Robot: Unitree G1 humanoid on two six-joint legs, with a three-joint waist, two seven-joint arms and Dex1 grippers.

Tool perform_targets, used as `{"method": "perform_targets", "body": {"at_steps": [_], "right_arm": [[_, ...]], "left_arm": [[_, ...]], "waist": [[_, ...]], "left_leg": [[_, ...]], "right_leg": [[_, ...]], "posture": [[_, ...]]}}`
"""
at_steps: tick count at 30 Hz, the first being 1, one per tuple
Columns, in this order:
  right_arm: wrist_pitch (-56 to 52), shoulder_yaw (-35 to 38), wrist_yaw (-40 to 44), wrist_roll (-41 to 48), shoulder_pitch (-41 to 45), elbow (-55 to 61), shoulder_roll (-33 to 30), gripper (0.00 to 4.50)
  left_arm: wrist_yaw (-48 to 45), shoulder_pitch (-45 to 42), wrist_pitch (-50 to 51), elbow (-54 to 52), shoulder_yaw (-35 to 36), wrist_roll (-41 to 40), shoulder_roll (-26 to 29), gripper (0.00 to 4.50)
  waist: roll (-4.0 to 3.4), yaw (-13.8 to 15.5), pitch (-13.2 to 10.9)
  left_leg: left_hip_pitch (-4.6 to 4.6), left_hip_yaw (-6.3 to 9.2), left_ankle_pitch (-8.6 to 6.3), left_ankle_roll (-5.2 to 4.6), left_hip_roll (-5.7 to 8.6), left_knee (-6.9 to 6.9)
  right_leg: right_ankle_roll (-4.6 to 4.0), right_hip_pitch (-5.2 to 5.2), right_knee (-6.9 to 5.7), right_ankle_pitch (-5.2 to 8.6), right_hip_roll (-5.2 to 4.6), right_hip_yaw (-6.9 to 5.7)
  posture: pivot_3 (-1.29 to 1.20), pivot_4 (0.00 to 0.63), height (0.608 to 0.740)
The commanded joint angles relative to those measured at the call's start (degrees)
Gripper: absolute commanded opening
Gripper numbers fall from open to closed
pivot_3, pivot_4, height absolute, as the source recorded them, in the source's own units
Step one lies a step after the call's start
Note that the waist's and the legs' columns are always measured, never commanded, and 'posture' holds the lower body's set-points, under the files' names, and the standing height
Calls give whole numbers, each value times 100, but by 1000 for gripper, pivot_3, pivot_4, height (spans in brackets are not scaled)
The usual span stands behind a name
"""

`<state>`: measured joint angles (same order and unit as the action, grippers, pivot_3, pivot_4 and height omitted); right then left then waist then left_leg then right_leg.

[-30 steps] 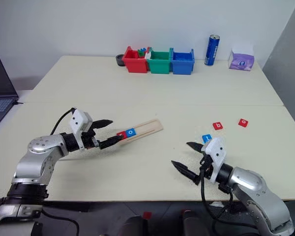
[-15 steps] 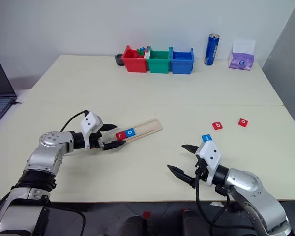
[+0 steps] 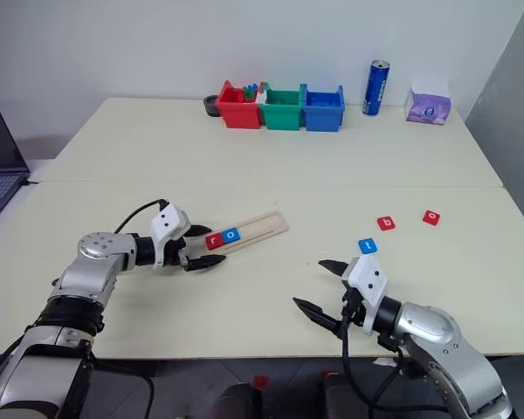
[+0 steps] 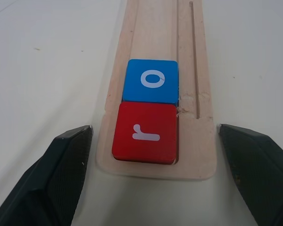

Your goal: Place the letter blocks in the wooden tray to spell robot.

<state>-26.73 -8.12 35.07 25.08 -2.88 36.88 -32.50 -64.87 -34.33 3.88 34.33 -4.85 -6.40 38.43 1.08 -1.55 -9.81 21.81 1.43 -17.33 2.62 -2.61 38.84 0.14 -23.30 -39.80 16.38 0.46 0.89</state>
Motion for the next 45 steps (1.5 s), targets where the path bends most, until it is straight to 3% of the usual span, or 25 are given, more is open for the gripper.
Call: {"method": "perform_targets", "body": {"at_steps": [1,10,15,25,35,45], "right_arm": [[206,-20,104,-71,3,60,40,4464],[81,-27,107,-72,53,202,37,4464],[-41,5,73,-24,99,303,30,4500],[-288,154,-14,21,228,450,-6,4500],[-746,1235,668,602,-477,653,-1116,4500],[-988,1662,537,796,-979,1081,-1323,4500]], "left_arm": [[-140,-188,-97,218,-80,115,-13,4500],[-380,-561,-146,897,-336,425,-57,4500],[-434,-650,-240,1007,-435,559,-49,3375],[-598,-672,-446,1026,-485,575,-58,3372],[-1604,47,-629,-731,-839,266,-180,3372],[-1770,-149,-730,-843,-1316,436,-691,3372]], "waist": [[0,0,0],[2,2,3],[2,1,4],[3,1,7],[3,28,7],[4,46,8]], "left_leg": [[-1,-1,0,0,0,0],[-3,-1,0,0,2,3],[-7,-1,0,0,2,4],[-11,-1,1,-1,2,6],[0,-3,0,-1,3,5],[-6,-1,0,-1,5,10]], "right_leg": [[0,0,-1,0,0,0],[0,1,-7,0,1,-4],[0,2,-12,0,1,-4],[0,4,-16,0,1,-3],[1,4,0,0,-5,4],[2,9,-9,1,0,4]], "posture": [[0,150,740],[0,150,740],[0,150,740],[0,150,740],[0,150,740],[0,150,740]]}}
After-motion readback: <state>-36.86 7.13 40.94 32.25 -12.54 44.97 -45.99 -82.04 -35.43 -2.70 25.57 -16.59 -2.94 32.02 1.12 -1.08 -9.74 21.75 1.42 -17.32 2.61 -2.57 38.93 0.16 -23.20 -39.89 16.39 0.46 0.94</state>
